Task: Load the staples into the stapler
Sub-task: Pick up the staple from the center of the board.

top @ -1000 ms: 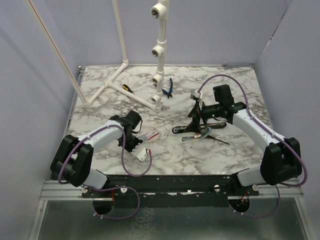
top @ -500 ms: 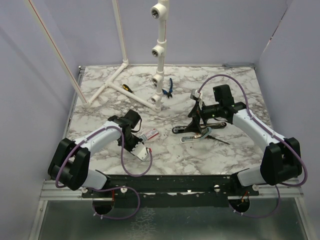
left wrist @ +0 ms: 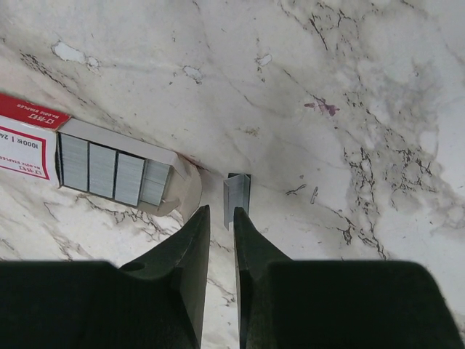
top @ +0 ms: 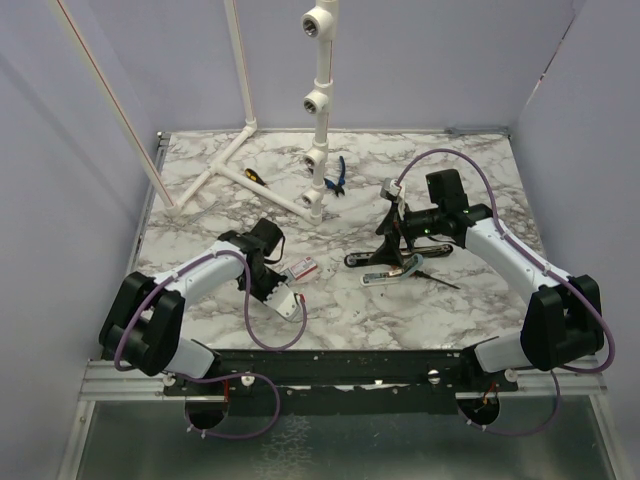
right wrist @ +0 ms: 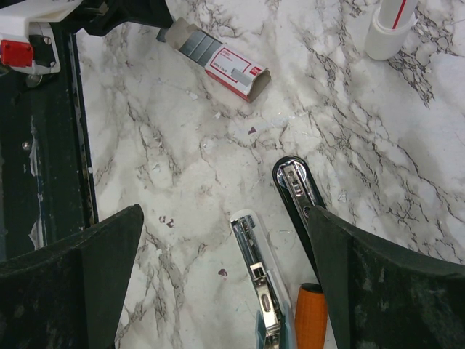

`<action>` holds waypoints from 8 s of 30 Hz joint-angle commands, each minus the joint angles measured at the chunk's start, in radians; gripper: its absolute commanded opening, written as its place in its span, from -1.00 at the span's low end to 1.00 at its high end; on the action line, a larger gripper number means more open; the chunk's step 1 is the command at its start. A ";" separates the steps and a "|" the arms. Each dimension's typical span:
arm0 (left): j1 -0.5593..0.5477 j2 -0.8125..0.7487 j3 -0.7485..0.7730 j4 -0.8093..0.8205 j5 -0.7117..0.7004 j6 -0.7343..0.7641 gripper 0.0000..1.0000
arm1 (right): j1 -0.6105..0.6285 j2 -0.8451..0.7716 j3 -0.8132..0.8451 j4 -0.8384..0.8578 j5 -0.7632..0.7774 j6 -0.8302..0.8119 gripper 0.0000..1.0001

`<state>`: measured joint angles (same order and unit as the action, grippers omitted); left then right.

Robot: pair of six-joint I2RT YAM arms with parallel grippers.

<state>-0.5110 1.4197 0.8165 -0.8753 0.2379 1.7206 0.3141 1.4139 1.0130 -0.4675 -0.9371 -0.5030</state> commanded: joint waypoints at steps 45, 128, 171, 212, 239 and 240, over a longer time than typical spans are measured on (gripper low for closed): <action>0.005 0.037 -0.010 0.015 -0.032 0.009 -1.00 | 0.002 0.032 0.041 -0.055 -0.041 -0.025 1.00; -0.327 0.107 0.377 0.544 0.039 -1.420 -1.00 | 0.002 0.154 0.022 0.126 -0.251 0.305 -0.19; -0.344 0.113 0.369 0.542 0.039 -1.408 -1.00 | 0.040 0.204 0.083 0.070 -0.232 0.261 -0.78; -0.149 -0.011 0.368 0.514 0.582 -1.218 0.23 | 0.039 -0.098 0.069 -0.098 -0.210 -0.081 -0.99; -0.129 0.174 0.444 0.566 1.013 -1.707 0.44 | 0.042 -0.265 0.035 -0.270 -0.176 -0.492 -0.98; -0.129 0.183 0.451 0.566 1.024 -1.715 0.44 | 0.043 -0.270 0.029 -0.268 -0.180 -0.503 -0.98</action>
<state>-0.6392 1.5772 1.2263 -0.3153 1.1507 0.1352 0.3481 1.1618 1.0760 -0.6746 -1.1187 -0.8932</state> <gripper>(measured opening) 0.716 0.016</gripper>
